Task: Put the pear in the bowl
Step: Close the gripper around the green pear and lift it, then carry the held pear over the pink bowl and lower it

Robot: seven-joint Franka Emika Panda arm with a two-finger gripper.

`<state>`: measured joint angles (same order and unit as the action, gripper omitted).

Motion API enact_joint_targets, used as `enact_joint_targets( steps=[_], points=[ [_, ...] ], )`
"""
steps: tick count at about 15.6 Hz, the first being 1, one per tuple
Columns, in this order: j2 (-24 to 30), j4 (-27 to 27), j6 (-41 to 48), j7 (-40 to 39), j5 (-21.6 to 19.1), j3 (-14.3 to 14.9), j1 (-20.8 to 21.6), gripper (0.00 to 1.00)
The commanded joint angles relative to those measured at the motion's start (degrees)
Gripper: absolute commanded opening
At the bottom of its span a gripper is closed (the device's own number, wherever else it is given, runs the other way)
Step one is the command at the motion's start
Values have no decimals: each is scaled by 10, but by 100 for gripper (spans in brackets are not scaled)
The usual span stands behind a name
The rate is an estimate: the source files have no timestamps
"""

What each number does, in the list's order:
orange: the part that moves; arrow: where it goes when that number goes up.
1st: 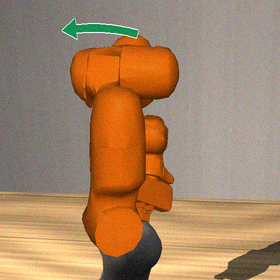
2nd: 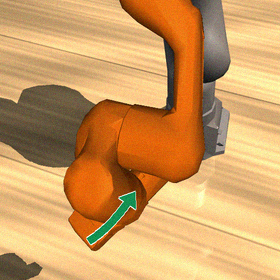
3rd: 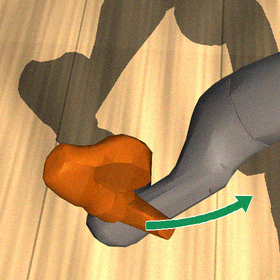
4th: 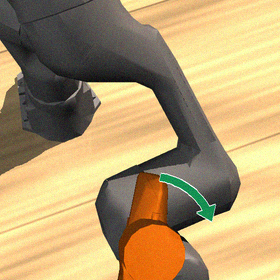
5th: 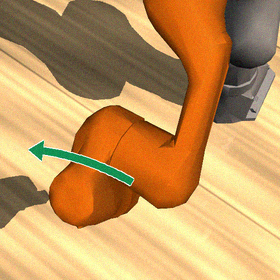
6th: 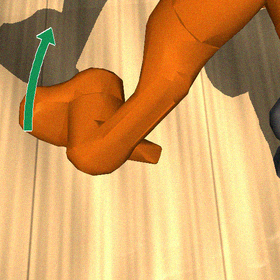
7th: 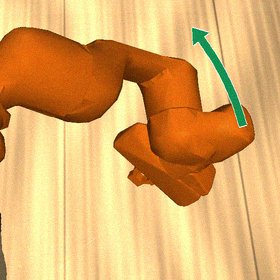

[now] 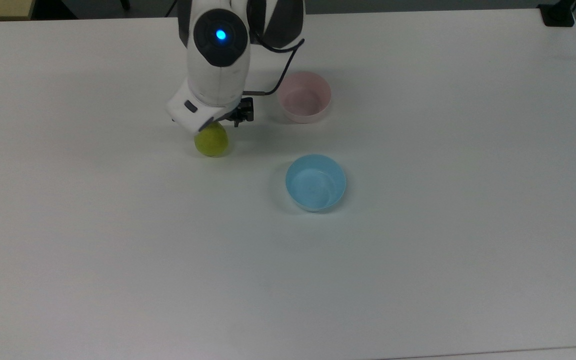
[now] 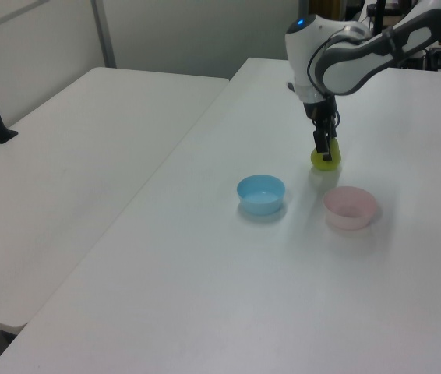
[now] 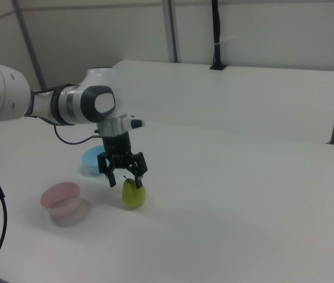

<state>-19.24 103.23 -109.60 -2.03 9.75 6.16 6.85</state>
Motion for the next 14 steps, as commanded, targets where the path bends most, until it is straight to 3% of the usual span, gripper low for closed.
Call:
enact_joint_targets(
  steps=[1,3,7,9,14],
  points=[
    [-7,8,-25,3,19,8,13,100],
    [-15,9,-33,3,26,8,12,93],
    [-15,8,-34,-3,30,8,8,51],
    [-11,7,-33,-3,29,9,8,37],
    [57,0,8,-2,18,9,13,35]
  ],
)
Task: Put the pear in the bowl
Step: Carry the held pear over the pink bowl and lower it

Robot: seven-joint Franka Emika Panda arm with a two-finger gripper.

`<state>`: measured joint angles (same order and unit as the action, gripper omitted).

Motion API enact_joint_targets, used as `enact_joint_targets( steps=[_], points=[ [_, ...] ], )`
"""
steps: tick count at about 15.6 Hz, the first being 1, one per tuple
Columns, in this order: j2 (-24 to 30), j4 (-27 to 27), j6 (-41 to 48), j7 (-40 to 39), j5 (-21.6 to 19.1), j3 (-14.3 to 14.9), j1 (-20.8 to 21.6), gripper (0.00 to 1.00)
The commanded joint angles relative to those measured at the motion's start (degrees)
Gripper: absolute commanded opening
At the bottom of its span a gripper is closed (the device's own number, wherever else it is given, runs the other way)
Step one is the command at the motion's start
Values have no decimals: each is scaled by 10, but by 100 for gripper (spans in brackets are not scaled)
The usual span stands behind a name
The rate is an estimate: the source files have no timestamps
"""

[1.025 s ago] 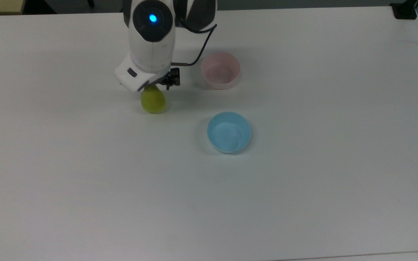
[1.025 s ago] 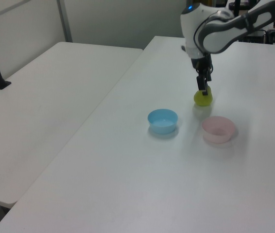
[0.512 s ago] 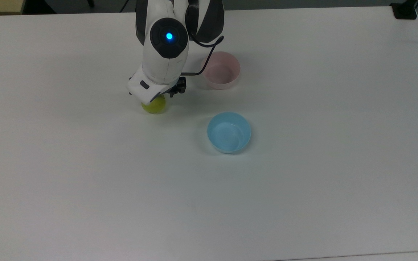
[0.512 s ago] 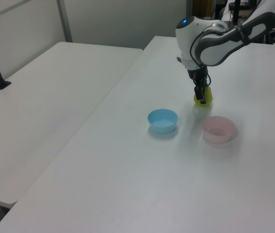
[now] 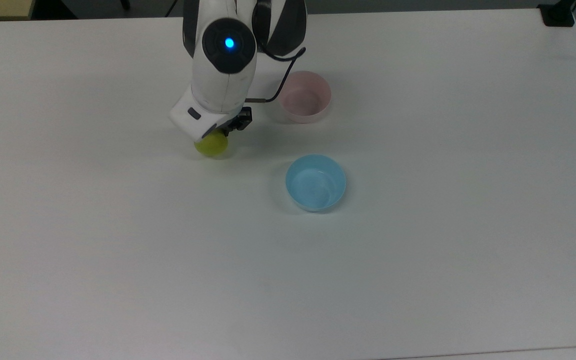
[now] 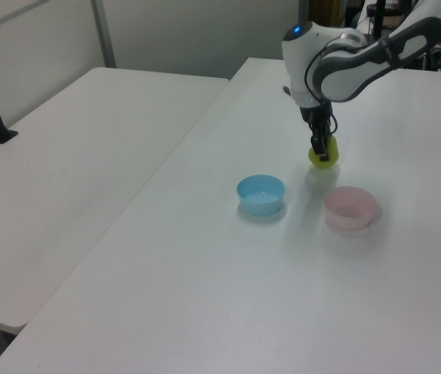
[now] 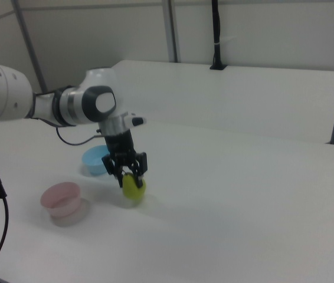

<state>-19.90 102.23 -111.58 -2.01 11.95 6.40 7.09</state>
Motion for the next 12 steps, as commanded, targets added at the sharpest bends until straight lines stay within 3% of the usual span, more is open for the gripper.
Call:
enact_joint_targets(
  steps=[1,4,7,12],
  points=[
    [74,5,47,-2,-14,6,13,36],
    [104,2,81,-3,-50,6,46,36],
    [118,3,128,0,-55,6,99,39],
    [90,10,148,17,-64,12,180,40]
  ],
)
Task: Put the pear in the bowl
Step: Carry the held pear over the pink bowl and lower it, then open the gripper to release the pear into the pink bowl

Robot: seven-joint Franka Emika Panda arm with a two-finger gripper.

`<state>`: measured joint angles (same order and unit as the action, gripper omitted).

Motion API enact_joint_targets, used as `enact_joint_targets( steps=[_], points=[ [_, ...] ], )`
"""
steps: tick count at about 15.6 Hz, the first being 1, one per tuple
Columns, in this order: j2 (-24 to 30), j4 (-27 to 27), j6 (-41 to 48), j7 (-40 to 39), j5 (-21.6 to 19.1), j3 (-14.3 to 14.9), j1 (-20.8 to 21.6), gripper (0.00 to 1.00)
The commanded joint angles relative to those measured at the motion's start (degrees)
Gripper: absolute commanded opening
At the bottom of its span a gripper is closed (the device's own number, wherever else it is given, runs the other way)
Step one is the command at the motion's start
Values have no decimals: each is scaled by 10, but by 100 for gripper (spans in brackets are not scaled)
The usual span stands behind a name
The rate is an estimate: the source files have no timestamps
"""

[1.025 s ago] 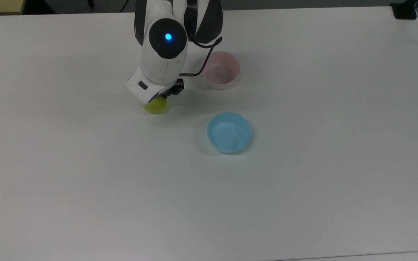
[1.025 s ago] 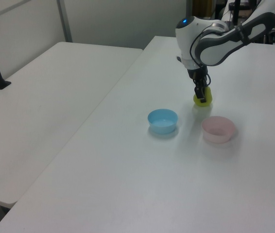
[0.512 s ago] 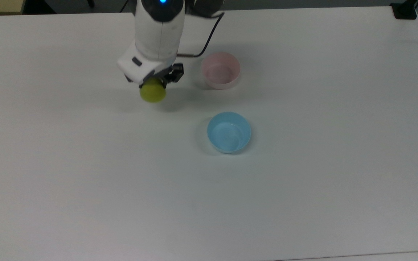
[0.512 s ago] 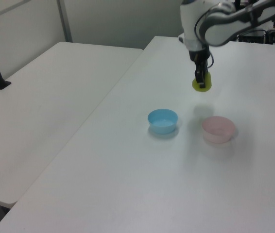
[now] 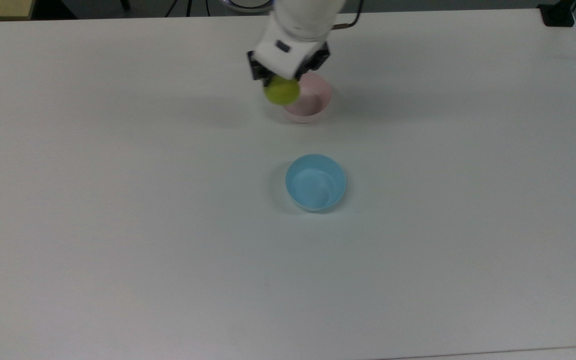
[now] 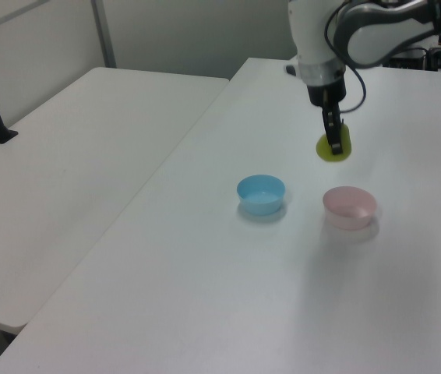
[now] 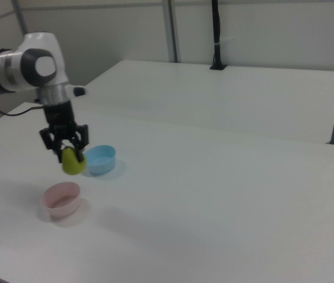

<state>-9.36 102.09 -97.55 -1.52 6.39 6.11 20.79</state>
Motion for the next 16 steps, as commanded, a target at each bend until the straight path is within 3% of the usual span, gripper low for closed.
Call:
enact_joint_targets(
  steps=[1,6,7,12,16],
  points=[
    [-29,12,6,16,-9,14,57,41],
    [-53,35,2,18,-4,8,63,45],
    [-61,35,0,18,-4,7,63,51],
    [-71,31,-1,20,-3,5,65,99],
    [-55,12,4,20,-2,5,57,100]
  ],
)
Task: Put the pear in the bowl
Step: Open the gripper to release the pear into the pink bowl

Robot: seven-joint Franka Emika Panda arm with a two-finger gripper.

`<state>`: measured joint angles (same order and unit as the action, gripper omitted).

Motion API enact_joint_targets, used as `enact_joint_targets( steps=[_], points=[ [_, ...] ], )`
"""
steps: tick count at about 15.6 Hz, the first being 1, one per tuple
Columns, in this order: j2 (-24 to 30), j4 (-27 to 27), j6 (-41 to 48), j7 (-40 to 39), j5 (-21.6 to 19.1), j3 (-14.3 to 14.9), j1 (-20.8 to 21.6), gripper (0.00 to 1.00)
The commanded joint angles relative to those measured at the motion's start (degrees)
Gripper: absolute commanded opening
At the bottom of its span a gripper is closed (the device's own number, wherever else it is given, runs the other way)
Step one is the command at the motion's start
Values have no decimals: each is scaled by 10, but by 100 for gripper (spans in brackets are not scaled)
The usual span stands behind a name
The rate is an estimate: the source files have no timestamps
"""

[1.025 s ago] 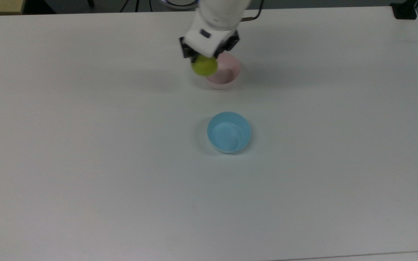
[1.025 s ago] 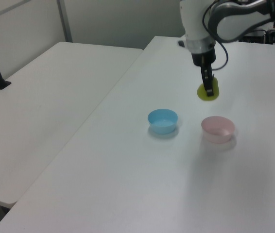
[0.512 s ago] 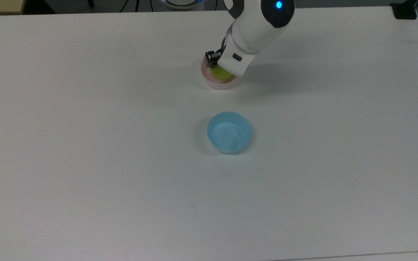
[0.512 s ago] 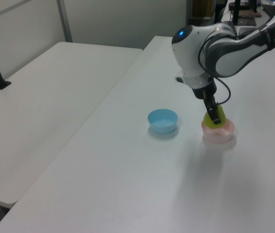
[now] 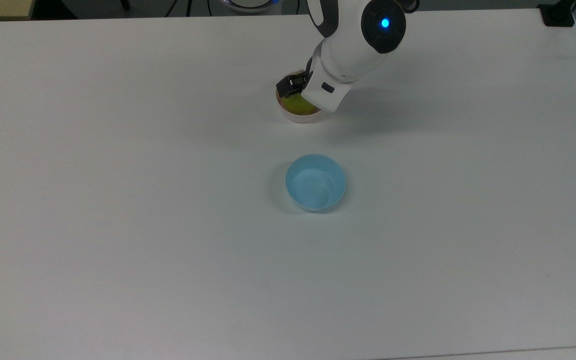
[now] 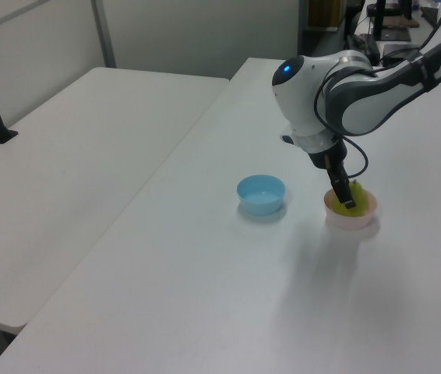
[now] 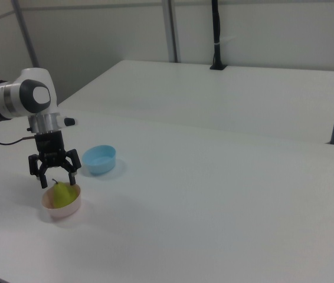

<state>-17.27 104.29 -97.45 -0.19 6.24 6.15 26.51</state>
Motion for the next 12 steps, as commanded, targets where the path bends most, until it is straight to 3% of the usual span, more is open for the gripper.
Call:
enact_joint_targets(
  steps=[1,6,12],
  points=[
    [33,-16,5,5,-1,4,-4,100],
    [85,-64,2,5,-16,4,-91,100],
    [104,-100,2,-3,-32,-5,-208,100]
  ],
)
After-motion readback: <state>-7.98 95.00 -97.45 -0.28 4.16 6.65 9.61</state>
